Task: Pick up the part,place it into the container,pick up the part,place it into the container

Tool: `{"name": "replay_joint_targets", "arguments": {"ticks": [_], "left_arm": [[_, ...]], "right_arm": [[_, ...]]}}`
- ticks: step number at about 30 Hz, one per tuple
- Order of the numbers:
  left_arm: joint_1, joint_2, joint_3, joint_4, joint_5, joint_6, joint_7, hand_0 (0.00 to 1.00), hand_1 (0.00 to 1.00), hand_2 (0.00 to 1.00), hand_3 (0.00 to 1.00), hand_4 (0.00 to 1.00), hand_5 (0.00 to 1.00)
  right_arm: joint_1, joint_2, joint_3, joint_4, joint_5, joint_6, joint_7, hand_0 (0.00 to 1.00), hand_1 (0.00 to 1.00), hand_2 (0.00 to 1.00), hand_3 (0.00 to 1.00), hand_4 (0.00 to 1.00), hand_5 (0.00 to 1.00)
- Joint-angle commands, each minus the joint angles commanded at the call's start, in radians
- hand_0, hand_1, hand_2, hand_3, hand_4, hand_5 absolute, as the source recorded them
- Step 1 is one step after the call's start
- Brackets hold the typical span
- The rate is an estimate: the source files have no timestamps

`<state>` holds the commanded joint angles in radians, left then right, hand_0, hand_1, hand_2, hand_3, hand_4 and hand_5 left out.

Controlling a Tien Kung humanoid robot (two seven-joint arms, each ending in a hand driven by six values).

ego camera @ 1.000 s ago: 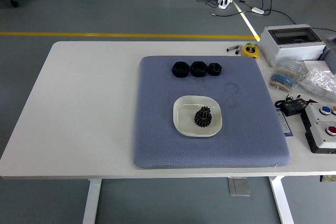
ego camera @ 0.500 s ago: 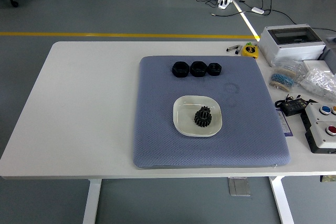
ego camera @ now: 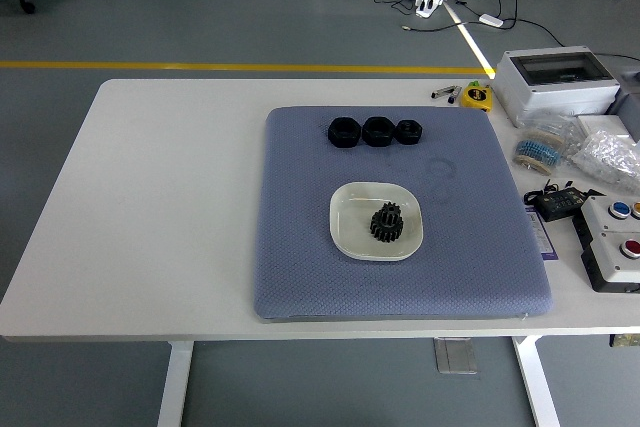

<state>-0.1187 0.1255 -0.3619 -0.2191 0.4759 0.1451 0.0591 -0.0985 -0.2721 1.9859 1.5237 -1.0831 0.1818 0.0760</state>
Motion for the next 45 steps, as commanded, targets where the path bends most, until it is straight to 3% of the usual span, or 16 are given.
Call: {"name": "replay_joint_targets", "arguments": {"ticks": [7, 8, 18, 31, 45], "left_arm": [[0.015, -0.001, -0.017, 0.001, 0.03, 0.0, 0.006, 0.804, 0.833, 0.844, 0.776, 0.802, 0.683], [0.017, -0.001, -0.019, 0.001, 0.035, -0.001, 0.008, 0.803, 0.832, 0.842, 0.771, 0.8, 0.682], [0.019, -0.003, -0.02, -0.001, 0.052, -0.003, 0.011, 0.802, 0.832, 0.841, 0.77, 0.801, 0.683], [-0.002, -0.006, 0.049, -0.005, -0.027, 0.002, -0.011, 0.802, 0.83, 0.839, 0.767, 0.802, 0.686], [-0.002, -0.01, 0.068, 0.001, -0.074, 0.011, -0.027, 0.799, 0.828, 0.837, 0.767, 0.802, 0.693]], "right_arm": [[0.0, 0.001, -0.019, 0.007, 0.033, -0.017, -0.015, 0.819, 0.818, 0.866, 0.897, 0.998, 0.591], [-0.002, 0.001, -0.019, 0.009, 0.036, -0.018, -0.015, 0.822, 0.821, 0.866, 0.897, 0.998, 0.647], [-0.01, 0.001, -0.012, 0.013, 0.044, -0.019, -0.023, 0.822, 0.82, 0.864, 0.892, 0.998, 0.661], [0.009, -0.011, -0.009, 0.012, 0.046, -0.017, -0.032, 0.816, 0.817, 0.861, 0.882, 0.998, 0.686], [0.019, -0.019, 0.003, 0.008, 0.072, -0.037, -0.065, 0.803, 0.806, 0.856, 0.877, 0.998, 0.681]]}}
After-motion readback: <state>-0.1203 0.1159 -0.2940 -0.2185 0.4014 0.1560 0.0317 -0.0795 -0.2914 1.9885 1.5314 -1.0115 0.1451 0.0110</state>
